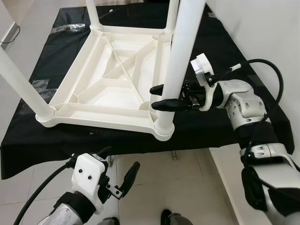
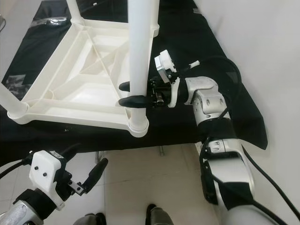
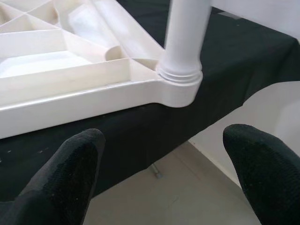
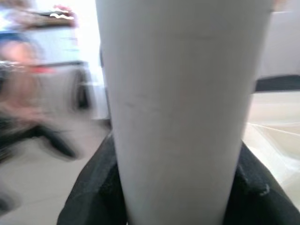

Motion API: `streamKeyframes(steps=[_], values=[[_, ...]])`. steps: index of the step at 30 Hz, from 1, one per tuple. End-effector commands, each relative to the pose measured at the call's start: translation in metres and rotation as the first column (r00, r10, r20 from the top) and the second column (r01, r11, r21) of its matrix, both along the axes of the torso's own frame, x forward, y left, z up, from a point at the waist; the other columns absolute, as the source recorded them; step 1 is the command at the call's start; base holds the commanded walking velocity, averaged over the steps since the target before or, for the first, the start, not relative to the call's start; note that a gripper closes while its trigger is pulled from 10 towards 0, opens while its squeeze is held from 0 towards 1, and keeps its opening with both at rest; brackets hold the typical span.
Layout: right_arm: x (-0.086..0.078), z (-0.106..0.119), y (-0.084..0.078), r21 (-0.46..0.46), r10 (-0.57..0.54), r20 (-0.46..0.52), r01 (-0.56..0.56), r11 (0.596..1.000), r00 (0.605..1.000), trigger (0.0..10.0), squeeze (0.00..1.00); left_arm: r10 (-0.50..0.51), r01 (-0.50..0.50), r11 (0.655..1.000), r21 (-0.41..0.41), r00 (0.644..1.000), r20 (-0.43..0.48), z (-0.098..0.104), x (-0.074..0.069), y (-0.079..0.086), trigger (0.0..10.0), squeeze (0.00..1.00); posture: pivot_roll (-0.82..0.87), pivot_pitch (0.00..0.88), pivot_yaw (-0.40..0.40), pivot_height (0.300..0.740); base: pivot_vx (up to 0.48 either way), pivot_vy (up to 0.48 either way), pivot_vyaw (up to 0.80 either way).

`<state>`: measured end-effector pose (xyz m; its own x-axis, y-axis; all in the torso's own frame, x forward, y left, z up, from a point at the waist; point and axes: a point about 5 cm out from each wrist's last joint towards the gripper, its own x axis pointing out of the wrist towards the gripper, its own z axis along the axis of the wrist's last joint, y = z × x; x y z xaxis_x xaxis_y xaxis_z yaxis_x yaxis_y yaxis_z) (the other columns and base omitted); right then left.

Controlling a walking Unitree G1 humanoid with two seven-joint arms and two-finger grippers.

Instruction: Building children table

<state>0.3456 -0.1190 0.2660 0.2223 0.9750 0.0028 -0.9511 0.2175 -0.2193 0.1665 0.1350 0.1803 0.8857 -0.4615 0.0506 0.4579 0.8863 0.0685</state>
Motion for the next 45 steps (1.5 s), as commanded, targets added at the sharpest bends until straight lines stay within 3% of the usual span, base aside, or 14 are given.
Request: streamKeyframes(steps=[1,2,4,8,13,18,19,20,21,32,33,35,36,45], values=[[0.008,-0.047,-0.004,-0.138,-0.349,-0.128,0.332,0.933,0.928,0.0,0.00,0.000,0.000,1.000,0.006,1.000,-0.027,-0.005,-0.001,-0.001,10.0,0.00,0.07,0.257,-0.062,0.740,0.000,0.000,0.00],[0.008,-0.047,-0.004,-0.138,-0.349,-0.128,0.332,0.933,0.928,0.0,0.00,0.000,0.000,1.000,0.006,1.000,-0.027,-0.005,-0.001,-0.001,10.0,0.00,0.07,0.257,-0.062,0.740,0.000,0.000,0.00],[-0.001,-0.073,-0.017,-0.172,-0.770,-0.137,0.751,0.638,0.623,0.0,0.00,-0.003,0.003,1.000,0.001,1.000,-0.028,-0.006,0.000,-0.001,10.0,0.00,0.06,0.253,-0.058,0.740,0.000,0.000,0.00],[-0.028,-0.084,-0.009,-0.168,-0.841,-0.151,0.825,0.540,0.520,0.0,0.00,-0.006,0.005,1.000,-0.004,1.000,-0.026,-0.006,0.002,-0.002,10.0,0.00,0.05,0.251,-0.043,0.740,0.000,0.000,0.00],[-0.020,-0.057,0.026,-0.060,-0.803,-0.113,0.803,0.593,0.585,0.0,0.00,-0.020,0.020,1.000,-0.016,1.000,-0.016,-0.006,0.009,-0.006,10.0,0.00,0.05,0.218,-0.044,0.740,0.000,0.000,0.00],[-0.016,-0.049,0.033,-0.036,-0.785,-0.113,0.787,0.616,0.609,0.0,0.00,-0.014,0.013,1.000,-0.012,1.000,-0.013,-0.006,0.009,-0.004,10.0,0.00,0.06,0.217,-0.044,0.740,0.000,0.000,0.00],[-0.018,-0.046,0.038,-0.009,-0.773,-0.125,0.779,0.628,0.622,7.0,0.00,-0.008,0.008,1.000,-0.008,1.000,-0.013,-0.006,0.009,-0.003,10.0,0.00,0.06,0.215,-0.043,0.740,0.000,0.000,0.00],[-0.021,-0.040,0.043,0.027,-0.757,-0.153,0.768,0.639,0.635,10.0,0.95,-0.004,0.004,1.000,-0.006,1.000,-0.013,-0.006,0.009,-0.002,10.0,0.00,0.06,0.213,-0.042,0.740,0.000,0.000,0.00],[-0.023,-0.035,0.049,0.064,-0.707,-0.181,0.725,0.686,0.684,10.0,1.00,-0.002,0.002,1.000,-0.004,1.000,-0.013,-0.006,0.010,-0.001,10.0,0.00,0.06,0.213,-0.041,0.740,0.000,0.000,0.00],[-0.013,-0.002,0.038,0.166,-0.351,-0.076,0.359,0.918,0.933,10.0,1.00,0.005,-0.005,1.000,-0.003,1.000,-0.014,-0.006,0.008,-0.001,10.0,0.00,0.07,0.227,-0.049,0.740,0.000,0.000,0.00],[-0.019,-0.003,0.034,0.081,-0.146,-0.006,0.146,0.986,0.989,10.0,0.81,0.007,-0.007,1.000,-0.003,1.000,-0.014,-0.006,0.008,-0.001,10.0,0.00,0.08,0.235,-0.050,0.740,0.000,0.000,0.00],[-0.022,-0.004,0.032,0.046,-0.064,0.004,0.064,0.997,0.998,10.0,0.81,0.007,-0.007,1.000,-0.004,1.000,-0.014,-0.005,0.007,-0.001,10.0,0.00,0.08,0.240,-0.052,0.740,0.000,0.000,0.00],[-0.020,-0.004,0.030,0.018,-0.007,-0.001,0.007,1.000,1.000,10.0,0.00,0.008,-0.008,1.000,-0.004,1.000,-0.015,-0.005,0.007,-0.001,10.0,0.00,0.08,0.241,-0.053,0.740,0.000,0.000,0.00],[-0.001,0.018,0.028,0.057,0.095,-0.016,-0.094,0.994,0.995,10.0,0.00,0.022,-0.022,1.000,0.001,1.000,-0.019,-0.005,0.004,0.002,10.0,0.00,0.10,0.255,-0.056,0.740,0.000,0.000,0.00]])
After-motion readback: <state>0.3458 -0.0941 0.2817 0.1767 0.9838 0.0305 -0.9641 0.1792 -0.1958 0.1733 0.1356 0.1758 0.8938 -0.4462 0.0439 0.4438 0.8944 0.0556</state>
